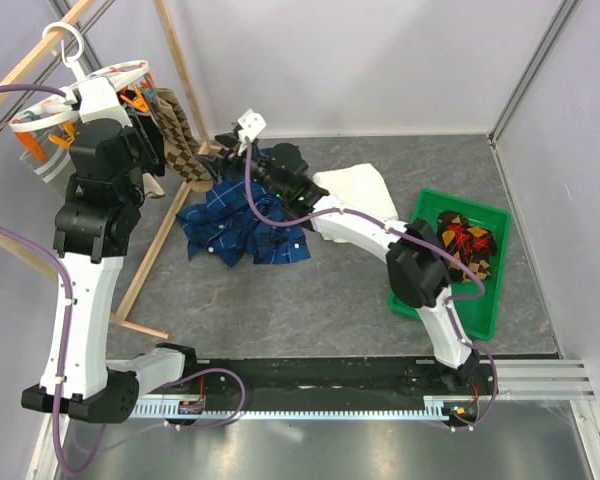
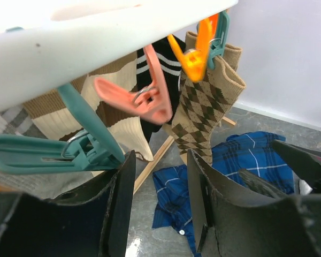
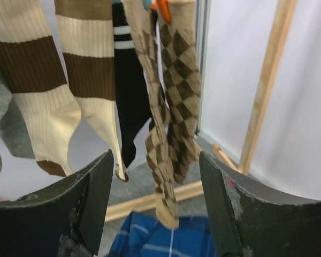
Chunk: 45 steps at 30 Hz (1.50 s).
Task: Remove the socks clipped to the hanger
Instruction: Remove the sock from the hanger.
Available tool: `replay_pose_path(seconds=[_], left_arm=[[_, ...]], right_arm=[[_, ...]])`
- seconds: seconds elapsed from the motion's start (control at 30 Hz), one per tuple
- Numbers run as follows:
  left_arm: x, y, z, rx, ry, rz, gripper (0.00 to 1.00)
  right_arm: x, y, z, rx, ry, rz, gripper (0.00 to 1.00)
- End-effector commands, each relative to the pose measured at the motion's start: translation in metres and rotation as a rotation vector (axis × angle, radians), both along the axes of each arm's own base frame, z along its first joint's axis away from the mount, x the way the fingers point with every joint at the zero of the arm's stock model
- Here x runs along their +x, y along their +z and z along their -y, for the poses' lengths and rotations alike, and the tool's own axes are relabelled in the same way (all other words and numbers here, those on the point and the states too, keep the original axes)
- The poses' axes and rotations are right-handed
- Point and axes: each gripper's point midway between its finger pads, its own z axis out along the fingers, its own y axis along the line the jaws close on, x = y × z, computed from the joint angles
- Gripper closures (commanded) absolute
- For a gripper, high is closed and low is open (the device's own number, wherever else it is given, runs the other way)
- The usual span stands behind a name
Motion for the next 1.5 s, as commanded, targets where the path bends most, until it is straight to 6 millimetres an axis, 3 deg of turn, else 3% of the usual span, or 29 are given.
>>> replay_pose_path(seconds=[0.0,0.03,0.07,0.23,0.3,0.33,0.37,0.4,0.43,0.47,0.53,0.57,0.63,0.93,1.03,1.07,1.1,1.23,1.27,1.33,1.37,1.43,1.47], left_arm=[[-0.013,0.013,-0.008,-0.026,0.045,0.046,0.50],[-0.014,0.015,-0.008,-0.030,0.046,0.055,0.50],[-0.015,0.015,-0.008,-0.033,0.049,0.056,0.50],[-0.017,0.021,-0.011,-0.026,0.058,0.067,0.49],[-0.018,0.021,-0.013,-0.017,0.070,0.064,0.49],[-0.018,0.021,-0.013,-0.017,0.071,0.064,0.48],[-0.020,0.022,-0.014,-0.018,0.074,0.070,0.48],[-0.020,0.022,-0.014,-0.018,0.074,0.072,0.48],[-0.020,0.023,-0.014,-0.019,0.073,0.075,0.48],[-0.020,0.024,-0.014,-0.019,0.071,0.079,0.48],[-0.020,0.026,-0.014,-0.016,0.070,0.081,0.48],[-0.020,0.026,-0.014,-0.016,0.071,0.081,0.48],[-0.021,0.027,-0.015,-0.014,0.073,0.084,0.48],[-0.025,0.028,-0.019,0.001,0.088,0.089,0.48],[-0.026,0.030,-0.017,-0.003,0.081,0.095,0.48],[-0.026,0.030,-0.017,-0.003,0.079,0.097,0.48],[-0.025,0.030,-0.017,-0.003,0.078,0.097,0.48],[-0.027,0.034,-0.014,-0.009,0.055,0.110,0.48],[-0.026,0.035,-0.012,-0.012,0.043,0.115,0.48],[-0.027,0.041,-0.002,-0.014,-0.022,0.127,0.48],[-0.030,0.045,0.001,-0.017,-0.046,0.138,0.48],[-0.034,0.054,0.012,-0.028,-0.120,0.164,0.48],[-0.039,0.060,0.015,-0.033,-0.139,0.183,0.47]], right_arm=[[-0.003,0.031,-0.022,0.067,0.024,0.123,0.27],[-0.001,0.021,-0.028,0.062,0.028,0.120,0.27],[-0.001,0.028,-0.031,0.079,0.032,0.135,0.27],[0.000,0.018,-0.050,0.047,0.011,0.219,0.27],[0.004,0.025,-0.049,0.059,-0.035,0.264,0.27],[0.009,0.015,-0.052,0.050,-0.046,0.263,0.27],[0.010,0.027,-0.051,0.075,-0.059,0.280,0.27],[0.013,0.026,-0.053,0.075,-0.065,0.279,0.27],[0.017,0.015,-0.058,0.066,-0.061,0.274,0.26],[0.016,0.022,-0.059,0.085,-0.058,0.287,0.26],[0.020,0.006,-0.067,0.079,-0.054,0.278,0.26],[0.019,0.013,-0.068,0.095,-0.055,0.291,0.27],[0.025,0.002,-0.070,0.089,-0.068,0.291,0.31],[0.032,-0.004,-0.072,0.117,-0.086,0.326,0.64],[0.029,-0.009,-0.075,0.113,-0.065,0.330,0.82],[0.027,-0.008,-0.077,0.114,-0.056,0.332,0.95],[0.025,-0.005,-0.076,0.117,-0.050,0.339,1.00],[0.016,0.011,-0.074,0.136,-0.031,0.352,1.00],[0.010,0.026,-0.070,0.149,-0.031,0.369,1.00],[0.002,0.028,-0.070,0.140,-0.029,0.369,1.00],[-0.005,0.047,-0.065,0.152,-0.034,0.390,1.00],[-0.015,0.045,-0.066,0.132,-0.023,0.376,1.00],[-0.025,0.068,-0.058,0.153,-0.024,0.392,1.00]])
